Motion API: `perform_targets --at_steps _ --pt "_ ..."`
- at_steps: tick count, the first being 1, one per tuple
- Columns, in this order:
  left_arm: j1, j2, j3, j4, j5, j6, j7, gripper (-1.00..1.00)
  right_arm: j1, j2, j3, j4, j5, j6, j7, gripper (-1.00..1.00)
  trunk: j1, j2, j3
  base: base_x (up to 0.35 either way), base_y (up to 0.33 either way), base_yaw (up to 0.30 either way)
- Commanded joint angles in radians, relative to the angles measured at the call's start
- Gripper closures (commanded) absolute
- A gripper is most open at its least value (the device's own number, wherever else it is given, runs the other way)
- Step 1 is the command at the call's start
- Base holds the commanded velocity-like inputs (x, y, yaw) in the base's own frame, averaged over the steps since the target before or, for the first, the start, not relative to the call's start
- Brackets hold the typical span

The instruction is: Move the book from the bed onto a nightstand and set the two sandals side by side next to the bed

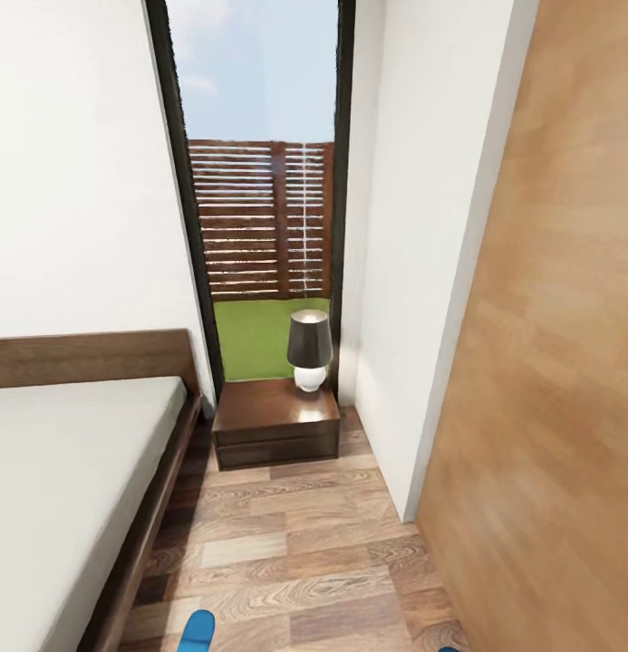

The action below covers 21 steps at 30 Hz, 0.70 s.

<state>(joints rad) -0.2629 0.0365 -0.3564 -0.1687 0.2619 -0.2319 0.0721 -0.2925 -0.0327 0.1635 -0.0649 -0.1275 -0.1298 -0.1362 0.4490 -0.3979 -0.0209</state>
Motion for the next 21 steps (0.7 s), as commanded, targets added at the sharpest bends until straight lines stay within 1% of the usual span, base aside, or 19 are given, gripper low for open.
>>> perform_targets --at_steps 1,7,21 --pt "-0.001 0.000 -0.009 0.000 0.007 -0.003 0.005 1.00 -0.001 0.000 0.008 0.000 -0.012 -0.004 -0.002 1.00 0.001 -0.002 -0.002 0.251 -0.002 0.083" --pt "-0.001 0.000 -0.009 0.000 0.007 -0.003 0.005 1.00 -0.001 -0.001 0.008 0.000 -0.012 -0.004 -0.002 1.00 0.001 -0.002 -0.002 0.251 -0.001 0.035" --pt "-0.001 0.000 -0.009 0.000 0.007 -0.003 0.005 1.00 0.000 0.000 0.008 0.000 -0.012 -0.004 -0.002 1.00 0.001 -0.002 -0.002 0.252 0.000 0.004"
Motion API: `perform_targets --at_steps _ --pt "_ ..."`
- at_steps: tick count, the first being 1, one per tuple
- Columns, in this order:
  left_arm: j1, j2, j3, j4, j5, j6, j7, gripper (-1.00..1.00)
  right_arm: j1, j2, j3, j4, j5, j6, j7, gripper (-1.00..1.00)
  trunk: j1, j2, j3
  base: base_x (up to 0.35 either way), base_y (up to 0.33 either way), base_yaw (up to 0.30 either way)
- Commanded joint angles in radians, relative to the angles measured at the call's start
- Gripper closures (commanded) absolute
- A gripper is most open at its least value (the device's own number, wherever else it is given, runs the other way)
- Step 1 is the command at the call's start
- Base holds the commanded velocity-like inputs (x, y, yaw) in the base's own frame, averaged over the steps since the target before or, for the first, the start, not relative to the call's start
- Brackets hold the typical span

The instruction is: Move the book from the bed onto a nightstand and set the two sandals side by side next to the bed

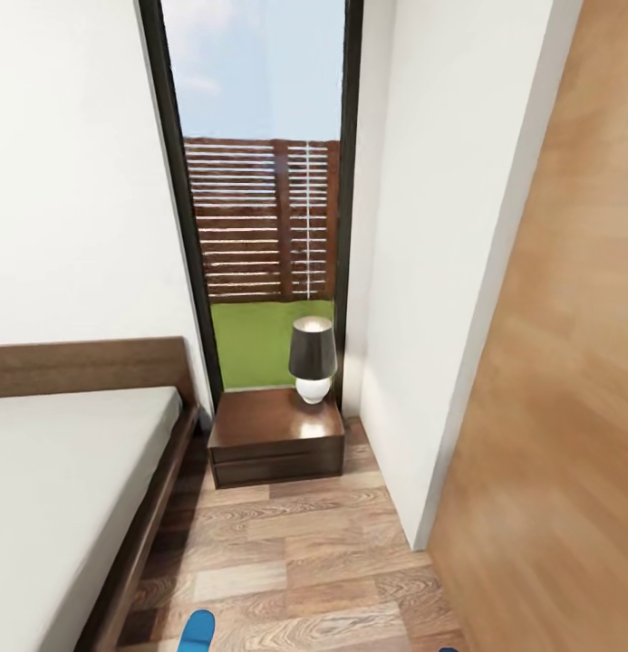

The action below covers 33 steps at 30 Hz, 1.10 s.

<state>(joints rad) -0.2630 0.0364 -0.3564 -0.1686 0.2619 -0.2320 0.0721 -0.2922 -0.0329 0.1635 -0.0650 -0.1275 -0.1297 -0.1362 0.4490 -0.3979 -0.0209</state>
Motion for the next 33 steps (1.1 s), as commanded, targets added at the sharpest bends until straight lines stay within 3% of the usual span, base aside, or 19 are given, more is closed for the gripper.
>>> perform_targets --at_steps 1,23,33 --pt "-0.001 0.000 -0.009 0.000 0.007 -0.003 0.005 1.00 -0.001 0.000 0.008 0.001 -0.012 -0.004 -0.002 1.00 0.001 -0.002 -0.002 0.252 0.000 0.000" --pt "0.000 0.000 -0.009 0.000 0.006 -0.003 0.005 1.00 -0.001 0.001 0.008 0.001 -0.012 -0.004 -0.002 1.00 0.001 -0.002 -0.002 0.251 0.000 0.000" --pt "0.032 0.001 -0.009 0.008 0.007 -0.018 0.005 1.00 -0.001 0.000 0.008 0.001 -0.012 -0.004 -0.002 1.00 0.001 -0.002 -0.002 0.226 0.000 0.000"
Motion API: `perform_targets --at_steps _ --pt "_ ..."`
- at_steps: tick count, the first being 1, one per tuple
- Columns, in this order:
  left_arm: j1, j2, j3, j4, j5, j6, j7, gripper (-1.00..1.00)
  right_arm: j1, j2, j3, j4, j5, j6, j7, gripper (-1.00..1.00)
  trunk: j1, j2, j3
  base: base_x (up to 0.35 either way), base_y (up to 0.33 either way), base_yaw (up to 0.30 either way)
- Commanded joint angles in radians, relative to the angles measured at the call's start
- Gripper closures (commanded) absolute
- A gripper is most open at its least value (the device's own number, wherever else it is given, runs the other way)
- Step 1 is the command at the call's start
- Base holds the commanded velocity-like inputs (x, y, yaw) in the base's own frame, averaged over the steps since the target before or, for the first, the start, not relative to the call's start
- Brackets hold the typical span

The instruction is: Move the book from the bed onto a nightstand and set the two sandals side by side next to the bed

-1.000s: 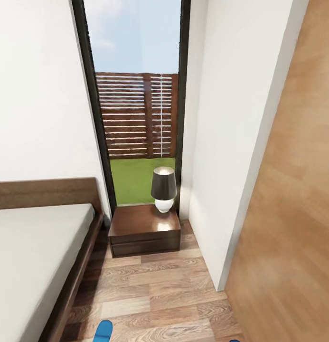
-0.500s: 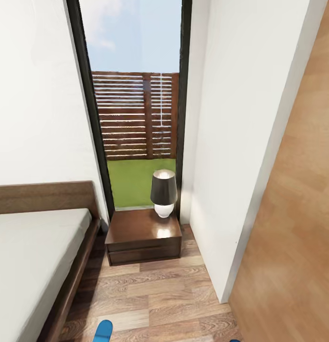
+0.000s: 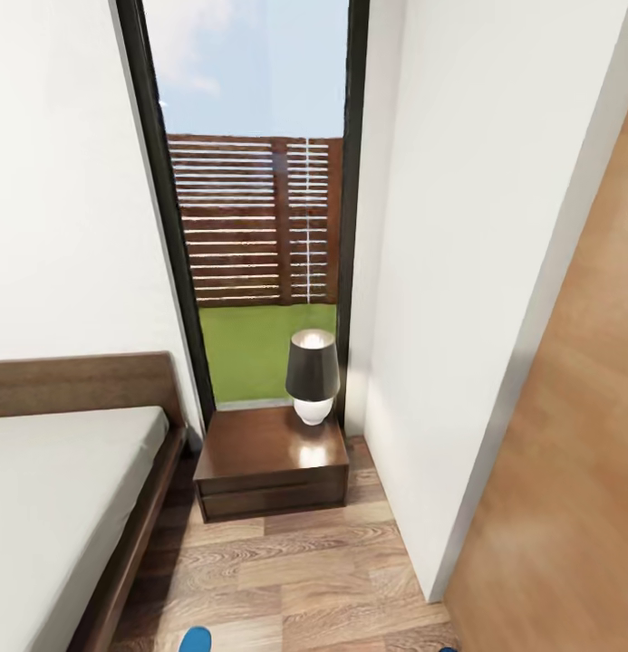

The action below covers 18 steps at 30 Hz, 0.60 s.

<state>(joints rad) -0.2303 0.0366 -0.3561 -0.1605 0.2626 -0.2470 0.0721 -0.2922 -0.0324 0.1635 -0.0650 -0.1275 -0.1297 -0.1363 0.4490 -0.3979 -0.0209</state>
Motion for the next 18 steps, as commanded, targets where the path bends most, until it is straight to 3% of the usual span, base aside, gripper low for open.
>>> perform_targets --at_steps 1,18 --pt "0.005 0.000 -0.009 0.004 0.006 -0.012 0.005 1.00 -0.001 0.000 0.008 0.001 -0.012 -0.004 -0.002 1.00 0.001 -0.002 -0.002 0.206 0.000 0.000" --pt "0.064 0.001 -0.008 0.041 0.007 -0.058 0.005 1.00 0.000 0.001 0.008 0.001 -0.012 -0.004 -0.002 1.00 0.001 -0.002 -0.002 0.195 0.000 0.000"
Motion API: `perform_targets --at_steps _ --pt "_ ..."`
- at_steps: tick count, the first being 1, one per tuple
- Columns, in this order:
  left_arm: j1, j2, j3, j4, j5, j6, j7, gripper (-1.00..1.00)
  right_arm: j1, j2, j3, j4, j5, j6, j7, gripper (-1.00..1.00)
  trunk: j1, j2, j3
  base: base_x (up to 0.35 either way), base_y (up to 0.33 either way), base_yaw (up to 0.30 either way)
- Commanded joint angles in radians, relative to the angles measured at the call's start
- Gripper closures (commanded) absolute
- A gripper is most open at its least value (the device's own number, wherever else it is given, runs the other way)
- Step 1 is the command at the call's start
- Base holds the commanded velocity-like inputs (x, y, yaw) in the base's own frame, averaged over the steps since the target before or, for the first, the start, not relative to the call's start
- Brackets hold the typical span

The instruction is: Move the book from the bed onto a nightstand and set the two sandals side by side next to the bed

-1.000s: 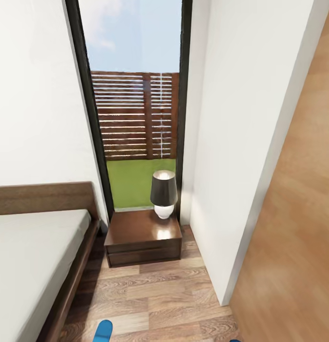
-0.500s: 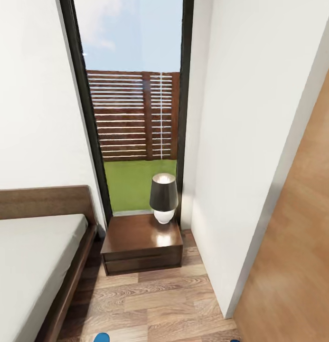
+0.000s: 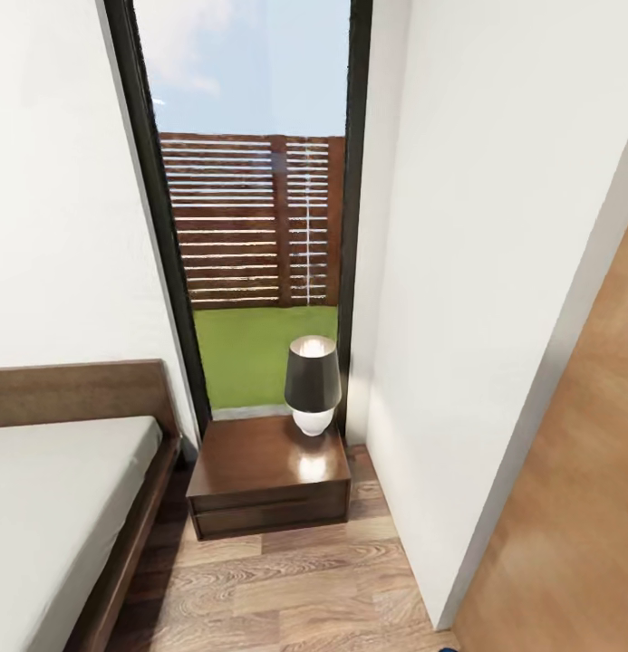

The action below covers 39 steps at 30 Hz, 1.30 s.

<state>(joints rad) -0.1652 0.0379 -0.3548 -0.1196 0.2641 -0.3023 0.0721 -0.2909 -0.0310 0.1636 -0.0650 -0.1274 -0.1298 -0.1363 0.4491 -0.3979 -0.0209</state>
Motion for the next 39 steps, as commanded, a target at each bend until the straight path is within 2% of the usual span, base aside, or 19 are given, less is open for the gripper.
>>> perform_targets --at_steps 1,10,18,39 --pt "0.001 0.000 -0.009 0.000 0.006 -0.003 0.005 1.00 -0.001 0.000 0.008 0.001 -0.012 -0.004 -0.002 1.00 0.001 -0.002 -0.002 0.177 0.000 0.000" --pt "0.010 0.000 -0.009 0.000 0.007 -0.004 0.005 1.00 -0.001 0.002 0.008 0.010 -0.009 -0.004 -0.002 1.00 0.001 -0.002 -0.002 0.150 0.000 0.001" --pt "0.011 0.000 -0.009 0.000 0.007 -0.004 0.005 1.00 -0.001 0.004 0.008 0.014 0.023 -0.004 -0.002 1.00 0.001 -0.002 -0.002 0.045 0.000 0.068" --pt "0.012 0.000 -0.009 0.000 0.006 -0.003 0.005 1.00 -0.001 0.002 0.008 0.013 0.031 -0.004 -0.002 1.00 0.001 -0.002 -0.002 0.006 0.000 0.235"
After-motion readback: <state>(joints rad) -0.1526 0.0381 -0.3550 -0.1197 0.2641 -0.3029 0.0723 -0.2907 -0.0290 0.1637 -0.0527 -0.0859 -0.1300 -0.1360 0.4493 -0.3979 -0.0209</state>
